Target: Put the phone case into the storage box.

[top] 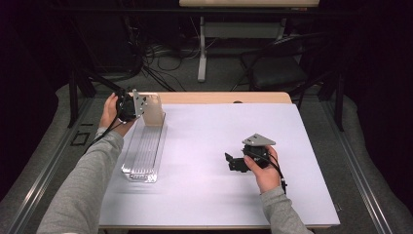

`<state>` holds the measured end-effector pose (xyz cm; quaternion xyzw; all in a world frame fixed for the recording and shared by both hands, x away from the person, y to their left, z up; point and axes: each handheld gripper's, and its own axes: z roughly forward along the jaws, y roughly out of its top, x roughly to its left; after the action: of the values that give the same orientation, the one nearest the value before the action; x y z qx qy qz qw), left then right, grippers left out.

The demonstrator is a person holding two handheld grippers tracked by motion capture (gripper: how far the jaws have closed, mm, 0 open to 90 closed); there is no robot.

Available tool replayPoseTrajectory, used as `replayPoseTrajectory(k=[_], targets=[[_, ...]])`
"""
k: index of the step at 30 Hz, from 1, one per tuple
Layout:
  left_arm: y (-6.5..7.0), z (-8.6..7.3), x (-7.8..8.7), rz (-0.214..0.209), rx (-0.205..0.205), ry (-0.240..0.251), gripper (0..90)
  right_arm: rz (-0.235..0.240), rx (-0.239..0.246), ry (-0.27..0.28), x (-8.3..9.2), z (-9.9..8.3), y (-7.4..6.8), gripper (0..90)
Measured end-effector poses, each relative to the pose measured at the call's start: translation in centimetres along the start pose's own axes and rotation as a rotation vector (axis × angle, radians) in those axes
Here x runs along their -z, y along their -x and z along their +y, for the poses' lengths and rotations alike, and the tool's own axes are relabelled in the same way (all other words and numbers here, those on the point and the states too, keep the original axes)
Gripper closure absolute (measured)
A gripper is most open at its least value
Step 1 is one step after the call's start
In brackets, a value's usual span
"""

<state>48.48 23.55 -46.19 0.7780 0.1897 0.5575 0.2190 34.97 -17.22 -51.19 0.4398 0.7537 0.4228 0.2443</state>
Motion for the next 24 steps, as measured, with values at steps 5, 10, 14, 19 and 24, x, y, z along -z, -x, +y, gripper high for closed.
replayPoseTrajectory(k=[5, 10, 14, 19, 24], targets=[[-0.3, -0.1, 0.3, -0.004, 0.023, -0.001, 41.9, -0.003, -0.002, -0.002, 0.2, 0.0, 0.1, 0.0], [-0.7, -0.1, 0.6, -0.017, 0.051, -0.005, 41.9, -0.003, -0.002, 0.001, 0.2, 0.0, 0.3, 0.0], [-0.9, -0.2, 1.1, -0.027, 0.056, 0.011, 41.9, -0.002, -0.006, 0.005, 0.2, 0.0, 0.3, 0.0], [-1.0, -0.3, 1.3, -0.021, 0.068, 0.008, 41.9, 0.000, -0.001, 0.004, 0.1, 0.0, 0.3, 0.0], [-1.2, -0.2, 1.6, -0.026, 0.088, -0.004, 41.2, -0.004, -0.005, 0.007, 0.2, 0.0, 0.4, 0.0]])
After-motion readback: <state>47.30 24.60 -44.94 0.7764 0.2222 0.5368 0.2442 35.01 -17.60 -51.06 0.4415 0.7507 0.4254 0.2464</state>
